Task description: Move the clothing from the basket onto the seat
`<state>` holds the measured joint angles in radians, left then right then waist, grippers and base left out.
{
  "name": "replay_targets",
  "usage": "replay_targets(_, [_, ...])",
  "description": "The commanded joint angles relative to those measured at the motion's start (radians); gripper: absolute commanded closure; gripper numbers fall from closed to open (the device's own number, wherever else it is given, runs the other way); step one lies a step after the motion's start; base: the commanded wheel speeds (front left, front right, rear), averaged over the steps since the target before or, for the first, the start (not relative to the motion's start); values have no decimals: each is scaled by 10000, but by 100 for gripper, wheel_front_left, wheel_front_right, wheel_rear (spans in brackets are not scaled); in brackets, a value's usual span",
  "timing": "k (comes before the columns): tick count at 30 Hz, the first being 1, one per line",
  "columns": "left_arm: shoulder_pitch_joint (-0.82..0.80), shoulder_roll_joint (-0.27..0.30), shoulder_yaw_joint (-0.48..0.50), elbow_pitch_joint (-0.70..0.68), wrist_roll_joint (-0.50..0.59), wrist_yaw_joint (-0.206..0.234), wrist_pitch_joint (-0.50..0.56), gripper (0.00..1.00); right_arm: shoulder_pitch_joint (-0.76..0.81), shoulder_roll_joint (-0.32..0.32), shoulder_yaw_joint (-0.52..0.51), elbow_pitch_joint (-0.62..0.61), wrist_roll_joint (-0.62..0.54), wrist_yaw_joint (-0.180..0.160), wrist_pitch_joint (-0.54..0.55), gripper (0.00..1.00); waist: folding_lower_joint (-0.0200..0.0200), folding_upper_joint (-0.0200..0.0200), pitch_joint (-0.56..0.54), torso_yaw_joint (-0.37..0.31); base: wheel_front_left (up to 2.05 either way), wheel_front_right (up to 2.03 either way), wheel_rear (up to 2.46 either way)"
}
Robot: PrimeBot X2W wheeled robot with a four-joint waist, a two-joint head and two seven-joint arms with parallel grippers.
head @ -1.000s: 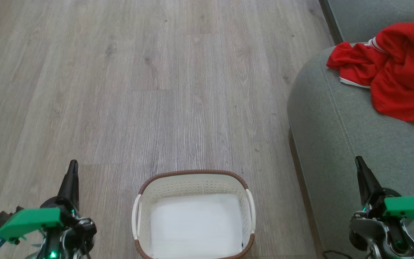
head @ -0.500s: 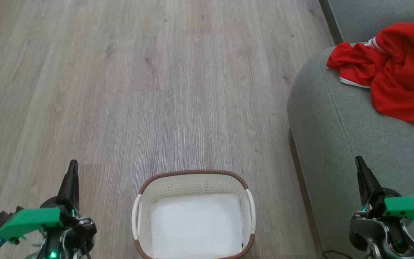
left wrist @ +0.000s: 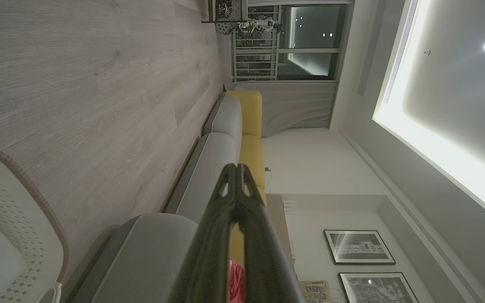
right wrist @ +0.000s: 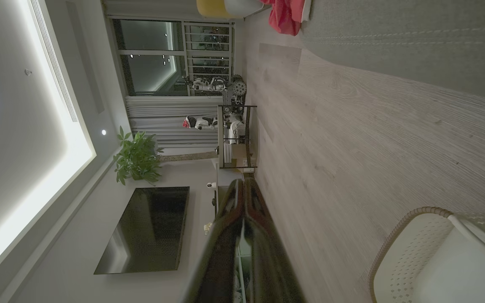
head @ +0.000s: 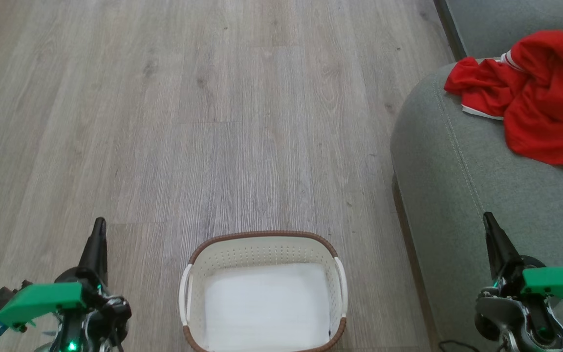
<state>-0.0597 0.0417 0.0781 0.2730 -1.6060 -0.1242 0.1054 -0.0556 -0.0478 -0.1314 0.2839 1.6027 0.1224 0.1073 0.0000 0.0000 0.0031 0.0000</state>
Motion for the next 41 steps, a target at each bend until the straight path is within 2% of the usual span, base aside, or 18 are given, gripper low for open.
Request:
replay_targets(1, [-484,85,358,-277,-25,-65,80,100,-524,-24,178,-391,60,83,58,100,0,0,0,0,0,0,0])
replay_targets(41, [-484,85,357,-278,-26,-65,79,100,-524,-24,178,-391,60,83,58,100,0,0,0,0,0,0,0])
